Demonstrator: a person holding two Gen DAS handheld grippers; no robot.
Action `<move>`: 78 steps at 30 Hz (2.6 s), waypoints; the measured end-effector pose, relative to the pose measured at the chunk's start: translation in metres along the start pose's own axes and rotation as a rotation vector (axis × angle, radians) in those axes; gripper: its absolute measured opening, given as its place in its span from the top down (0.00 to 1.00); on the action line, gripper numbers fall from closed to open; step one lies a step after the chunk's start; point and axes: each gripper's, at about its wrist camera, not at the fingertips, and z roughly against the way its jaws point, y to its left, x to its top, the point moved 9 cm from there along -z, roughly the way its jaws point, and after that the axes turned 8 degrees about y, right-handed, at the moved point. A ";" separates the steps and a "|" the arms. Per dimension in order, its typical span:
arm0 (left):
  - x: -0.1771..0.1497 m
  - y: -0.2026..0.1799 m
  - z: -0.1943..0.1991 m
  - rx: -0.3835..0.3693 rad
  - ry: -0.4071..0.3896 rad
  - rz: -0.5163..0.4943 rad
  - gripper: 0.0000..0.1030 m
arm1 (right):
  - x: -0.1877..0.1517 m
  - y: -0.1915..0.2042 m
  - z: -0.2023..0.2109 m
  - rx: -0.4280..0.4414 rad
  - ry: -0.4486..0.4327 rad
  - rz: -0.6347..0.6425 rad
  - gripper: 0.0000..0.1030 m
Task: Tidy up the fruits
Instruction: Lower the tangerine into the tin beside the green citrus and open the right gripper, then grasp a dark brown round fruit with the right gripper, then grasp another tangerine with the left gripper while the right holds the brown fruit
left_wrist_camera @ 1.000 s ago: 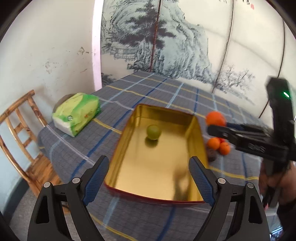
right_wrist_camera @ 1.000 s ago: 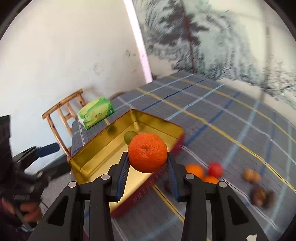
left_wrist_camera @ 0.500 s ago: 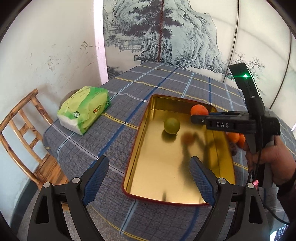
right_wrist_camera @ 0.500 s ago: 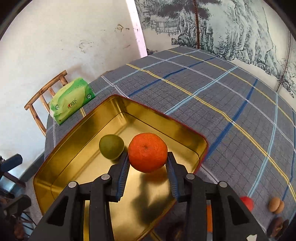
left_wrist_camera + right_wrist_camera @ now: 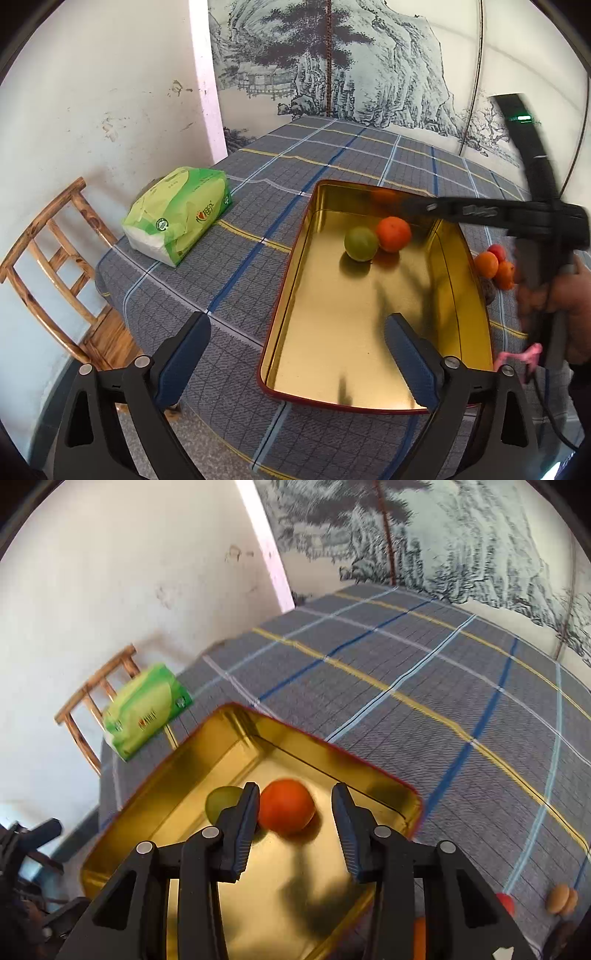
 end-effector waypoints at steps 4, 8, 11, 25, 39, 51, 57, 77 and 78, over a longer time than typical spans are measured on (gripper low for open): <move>-0.003 -0.006 0.001 -0.007 0.014 -0.025 0.05 | -0.022 -0.012 0.043 0.021 -0.067 -0.018 0.57; -0.004 -0.014 0.012 -0.082 -0.029 -0.038 0.05 | -0.071 -0.035 0.078 -0.014 -0.074 -0.029 0.57; 0.000 -0.023 0.021 -0.141 -0.067 -0.033 0.05 | -0.114 -0.055 0.092 -0.063 -0.030 -0.036 0.56; -0.002 -0.056 0.033 -0.109 -0.094 -0.153 0.05 | -0.111 -0.043 0.040 -0.032 0.045 -0.025 0.56; -0.004 -0.058 0.025 -0.104 -0.068 -0.162 0.05 | -0.115 -0.046 0.035 -0.127 0.068 0.007 0.67; -0.009 -0.095 0.034 -0.099 -0.081 -0.257 0.05 | -0.191 -0.174 0.157 -0.351 -0.053 -0.253 0.67; -0.010 -0.119 0.037 -0.094 -0.081 -0.318 0.05 | -0.229 -0.240 0.184 -0.449 -0.063 -0.376 0.67; 0.010 -0.222 0.010 -0.261 0.042 -0.485 0.05 | -0.256 -0.283 0.191 -0.424 -0.106 -0.483 0.68; 0.012 -0.228 0.008 -0.269 0.047 -0.496 0.05 | -0.256 -0.283 0.191 -0.417 -0.109 -0.487 0.68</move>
